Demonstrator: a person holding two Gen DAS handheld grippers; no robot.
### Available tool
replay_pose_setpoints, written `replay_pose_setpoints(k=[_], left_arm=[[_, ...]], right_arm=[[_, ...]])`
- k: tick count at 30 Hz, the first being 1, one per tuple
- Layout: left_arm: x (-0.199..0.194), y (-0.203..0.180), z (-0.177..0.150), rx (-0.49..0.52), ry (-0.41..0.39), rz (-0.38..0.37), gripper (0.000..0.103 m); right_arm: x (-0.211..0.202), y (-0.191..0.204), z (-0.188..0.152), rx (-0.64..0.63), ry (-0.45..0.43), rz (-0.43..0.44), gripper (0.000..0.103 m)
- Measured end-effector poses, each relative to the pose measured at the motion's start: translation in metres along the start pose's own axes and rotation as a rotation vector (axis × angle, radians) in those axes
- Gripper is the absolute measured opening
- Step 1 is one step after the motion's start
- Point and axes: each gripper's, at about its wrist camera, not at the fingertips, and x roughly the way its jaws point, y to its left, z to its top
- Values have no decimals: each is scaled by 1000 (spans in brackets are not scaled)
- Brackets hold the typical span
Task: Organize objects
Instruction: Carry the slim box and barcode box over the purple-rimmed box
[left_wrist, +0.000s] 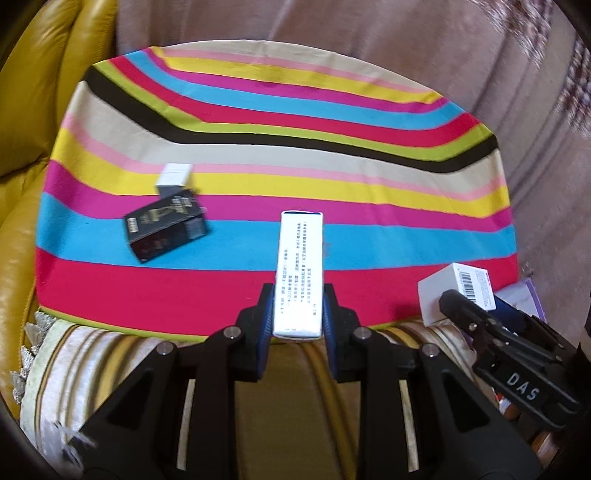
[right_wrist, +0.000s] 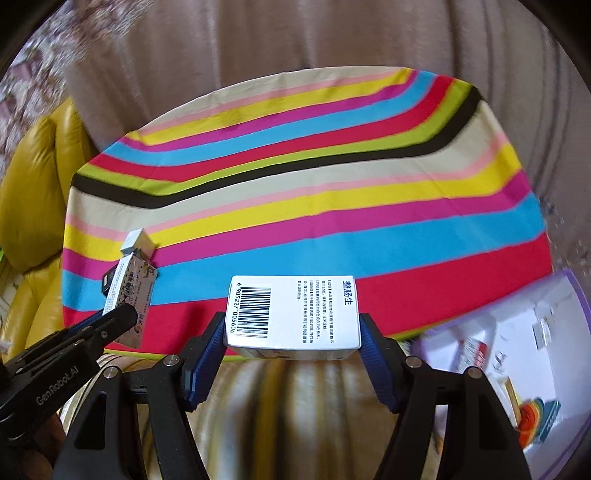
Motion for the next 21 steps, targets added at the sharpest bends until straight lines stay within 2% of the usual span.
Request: replay_pose_setpoints(k=[14, 21], left_arm=[[12, -79, -16, 142, 61, -93, 28], [19, -115, -22, 202, 93, -178, 28]], right_arm=[[-36, -76, -16, 135, -26, -64, 70], [-49, -114, -23, 181, -49, -143, 70]])
